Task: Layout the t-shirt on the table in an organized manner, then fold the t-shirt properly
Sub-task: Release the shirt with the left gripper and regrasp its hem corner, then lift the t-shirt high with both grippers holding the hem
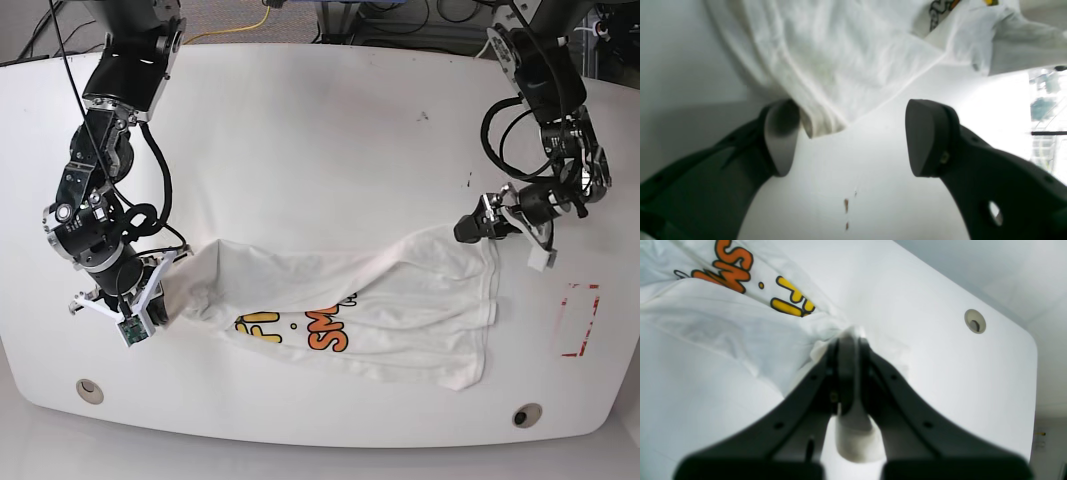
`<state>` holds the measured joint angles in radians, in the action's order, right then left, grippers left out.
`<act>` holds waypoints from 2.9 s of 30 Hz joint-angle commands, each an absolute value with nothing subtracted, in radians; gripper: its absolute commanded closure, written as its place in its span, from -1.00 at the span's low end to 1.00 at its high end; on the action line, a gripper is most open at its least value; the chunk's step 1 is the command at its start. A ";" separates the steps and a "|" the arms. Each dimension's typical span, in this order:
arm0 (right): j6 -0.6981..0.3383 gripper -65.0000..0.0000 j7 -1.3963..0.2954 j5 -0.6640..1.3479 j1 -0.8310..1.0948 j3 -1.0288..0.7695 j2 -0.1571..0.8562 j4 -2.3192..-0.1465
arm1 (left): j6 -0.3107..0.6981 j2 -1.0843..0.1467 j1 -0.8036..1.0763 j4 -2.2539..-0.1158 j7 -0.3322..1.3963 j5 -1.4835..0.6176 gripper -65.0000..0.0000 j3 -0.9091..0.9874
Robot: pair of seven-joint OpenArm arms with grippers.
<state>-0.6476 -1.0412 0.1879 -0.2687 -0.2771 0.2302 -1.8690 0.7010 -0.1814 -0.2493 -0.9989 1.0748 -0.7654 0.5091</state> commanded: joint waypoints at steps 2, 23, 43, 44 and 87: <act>-0.645 1.00 -1.015 0.197 -0.297 -0.282 0.243 -1.883 | 0.698 -0.191 -0.280 -0.958 1.078 -0.737 -0.41 0.506; -0.645 1.00 -1.015 0.205 -0.297 -0.285 0.245 -1.883 | 0.698 -0.165 -0.305 -0.898 0.987 -0.734 0.91 0.506; -0.645 1.00 -1.015 0.206 -0.292 -0.286 0.243 -1.939 | 0.698 -0.168 -0.309 -1.190 0.958 -0.742 1.00 0.504; -0.645 1.00 -1.015 0.206 -0.292 -0.286 0.243 -1.949 | 0.698 -0.170 -0.311 -1.224 0.966 -0.742 1.00 0.503; -0.639 1.00 -1.018 0.197 -1.015 -0.236 0.360 -1.466 | 0.596 -0.239 -1.055 -1.632 1.113 -0.650 1.00 0.429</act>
<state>-0.6434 -1.0496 0.1871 -0.9550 -0.2546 0.3439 -1.4509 0.5987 -0.2276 -0.9886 -1.6150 1.1431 -0.6285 0.4313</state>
